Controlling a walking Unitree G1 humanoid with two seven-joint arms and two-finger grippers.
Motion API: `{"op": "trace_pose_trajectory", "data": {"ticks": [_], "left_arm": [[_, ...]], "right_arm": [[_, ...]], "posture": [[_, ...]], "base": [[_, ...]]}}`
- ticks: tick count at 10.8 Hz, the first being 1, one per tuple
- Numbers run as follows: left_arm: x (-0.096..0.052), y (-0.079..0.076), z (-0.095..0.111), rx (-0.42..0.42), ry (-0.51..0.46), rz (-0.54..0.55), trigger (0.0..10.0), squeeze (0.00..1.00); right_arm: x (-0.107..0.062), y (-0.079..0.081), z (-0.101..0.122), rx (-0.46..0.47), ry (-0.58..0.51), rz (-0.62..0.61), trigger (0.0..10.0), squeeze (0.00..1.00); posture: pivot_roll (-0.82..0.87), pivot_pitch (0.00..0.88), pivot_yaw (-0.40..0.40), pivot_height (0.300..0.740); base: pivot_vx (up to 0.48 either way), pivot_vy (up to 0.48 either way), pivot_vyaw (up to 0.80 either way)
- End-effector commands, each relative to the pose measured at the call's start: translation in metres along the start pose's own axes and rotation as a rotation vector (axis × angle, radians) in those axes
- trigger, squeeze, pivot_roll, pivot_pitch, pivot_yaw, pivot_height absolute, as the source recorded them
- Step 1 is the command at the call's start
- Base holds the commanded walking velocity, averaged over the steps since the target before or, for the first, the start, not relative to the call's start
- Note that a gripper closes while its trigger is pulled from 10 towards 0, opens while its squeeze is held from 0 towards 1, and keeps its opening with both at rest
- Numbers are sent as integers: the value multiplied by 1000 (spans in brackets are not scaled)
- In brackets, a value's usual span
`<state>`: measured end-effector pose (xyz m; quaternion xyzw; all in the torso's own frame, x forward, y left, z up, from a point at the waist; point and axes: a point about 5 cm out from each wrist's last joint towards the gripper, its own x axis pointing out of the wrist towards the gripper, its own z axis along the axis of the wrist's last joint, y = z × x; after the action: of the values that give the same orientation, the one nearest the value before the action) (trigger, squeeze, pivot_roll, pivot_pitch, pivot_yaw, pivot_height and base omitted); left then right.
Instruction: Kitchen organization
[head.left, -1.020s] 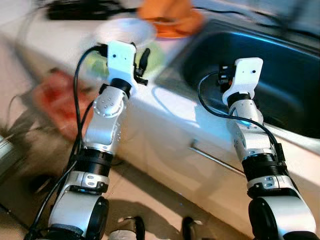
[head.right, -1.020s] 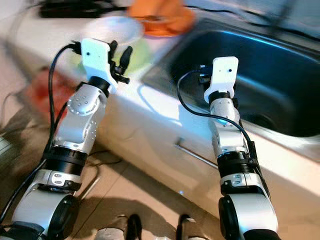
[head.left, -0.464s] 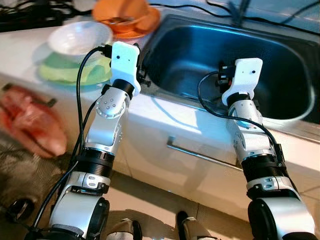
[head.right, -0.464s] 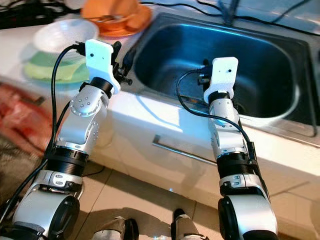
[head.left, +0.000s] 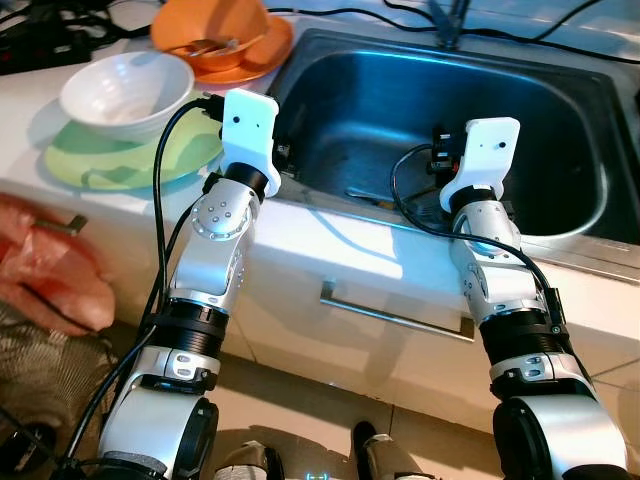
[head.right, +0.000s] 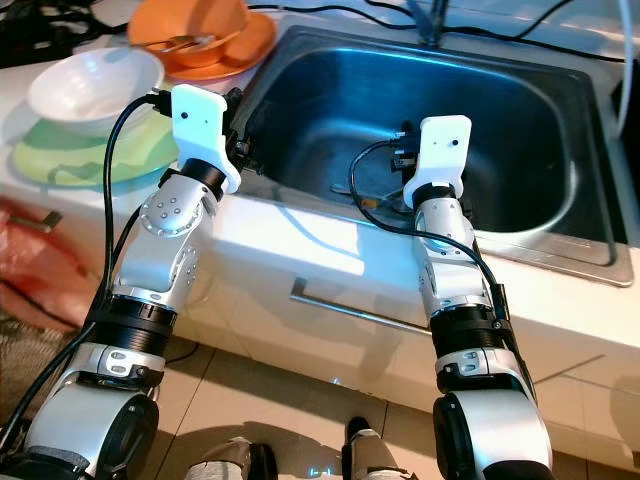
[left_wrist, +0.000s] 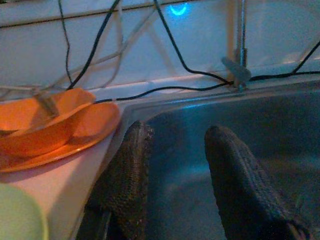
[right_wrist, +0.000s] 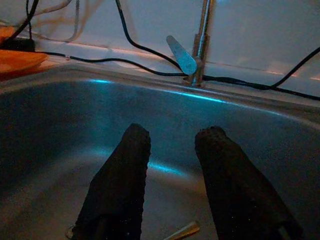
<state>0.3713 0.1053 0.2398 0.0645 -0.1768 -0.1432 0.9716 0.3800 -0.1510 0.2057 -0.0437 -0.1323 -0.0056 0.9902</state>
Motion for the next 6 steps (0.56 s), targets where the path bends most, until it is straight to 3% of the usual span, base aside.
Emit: {"op": "trace_pose_trajectory", "data": {"ticks": [1, 2, 4, 6], "left_arm": [[0, -4, 6, 12, -24, -19, 10000, 0], [0, -5, 5, 10, -22, -19, 10000, 0], [0, -6, 5, 10, -21, -22, 10000, 0], [1, -7, 3, 9, -4, -31, 10000, 0]], "right_arm": [[-2, 0, -1, -1, 5, 3, 10000, 0], [-3, 0, -2, -1, 4, 0, 10000, 0], [-4, -1, -1, -2, -6, -7, 10000, 0], [-3, 0, -2, 6, 10, -10, 10000, 0]], "posture": [[21, 138, 7, 740], [20, 142, 7, 740], [20, 142, 7, 740], [20, 146, 8, 740]], "base": [[0, 0, -763], [0, 0, -781], [0, 0, 0], [0, 463, 0]]}}
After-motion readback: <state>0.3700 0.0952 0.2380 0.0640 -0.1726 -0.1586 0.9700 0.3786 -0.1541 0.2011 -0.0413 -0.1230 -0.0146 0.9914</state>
